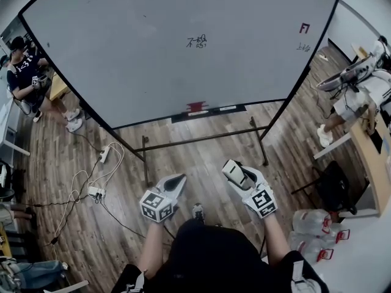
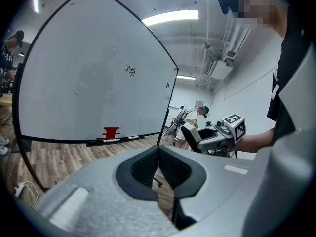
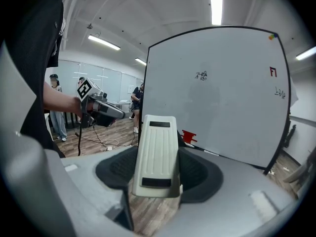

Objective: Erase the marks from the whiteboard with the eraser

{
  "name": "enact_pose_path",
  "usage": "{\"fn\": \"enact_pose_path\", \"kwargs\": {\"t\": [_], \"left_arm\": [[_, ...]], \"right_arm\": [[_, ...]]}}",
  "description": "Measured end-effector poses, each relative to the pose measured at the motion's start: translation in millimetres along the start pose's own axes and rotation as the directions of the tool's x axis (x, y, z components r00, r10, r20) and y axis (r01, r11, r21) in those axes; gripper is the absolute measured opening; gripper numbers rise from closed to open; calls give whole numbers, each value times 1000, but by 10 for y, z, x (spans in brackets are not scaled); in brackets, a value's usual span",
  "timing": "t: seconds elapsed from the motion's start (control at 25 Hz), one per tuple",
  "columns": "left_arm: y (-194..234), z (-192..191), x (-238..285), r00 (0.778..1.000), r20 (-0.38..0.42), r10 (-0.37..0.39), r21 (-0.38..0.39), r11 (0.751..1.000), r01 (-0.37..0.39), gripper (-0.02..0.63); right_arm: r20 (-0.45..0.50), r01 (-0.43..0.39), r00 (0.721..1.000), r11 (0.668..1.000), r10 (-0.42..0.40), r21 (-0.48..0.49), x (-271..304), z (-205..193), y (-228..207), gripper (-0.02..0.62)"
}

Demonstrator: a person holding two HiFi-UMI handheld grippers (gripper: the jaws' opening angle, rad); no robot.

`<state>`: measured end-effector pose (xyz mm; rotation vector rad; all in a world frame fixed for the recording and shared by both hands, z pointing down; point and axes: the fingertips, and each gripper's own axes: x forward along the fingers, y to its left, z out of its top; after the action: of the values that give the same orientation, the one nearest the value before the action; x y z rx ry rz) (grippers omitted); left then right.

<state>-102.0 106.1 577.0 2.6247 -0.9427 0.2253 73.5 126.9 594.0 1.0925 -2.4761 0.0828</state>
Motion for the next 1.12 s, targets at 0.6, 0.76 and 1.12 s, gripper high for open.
{"fn": "enact_pose_path", "kwargs": {"t": [0.6,0.76,1.12], "left_arm": [[500,189,254,998,-23,-53,11,999,53,11],[623,201,295,997,-29,-72,11,997,73,11],[1001,282,312,996,-32,-84,20,996,84,11]], "right_arm": [[-8,35,999,999,-35,24,473,138,-239,258],[-18,47,999,999,-46,27,607,162,-262,258],[-12,65,998,998,-64,27,939,300,-287,258]]}}
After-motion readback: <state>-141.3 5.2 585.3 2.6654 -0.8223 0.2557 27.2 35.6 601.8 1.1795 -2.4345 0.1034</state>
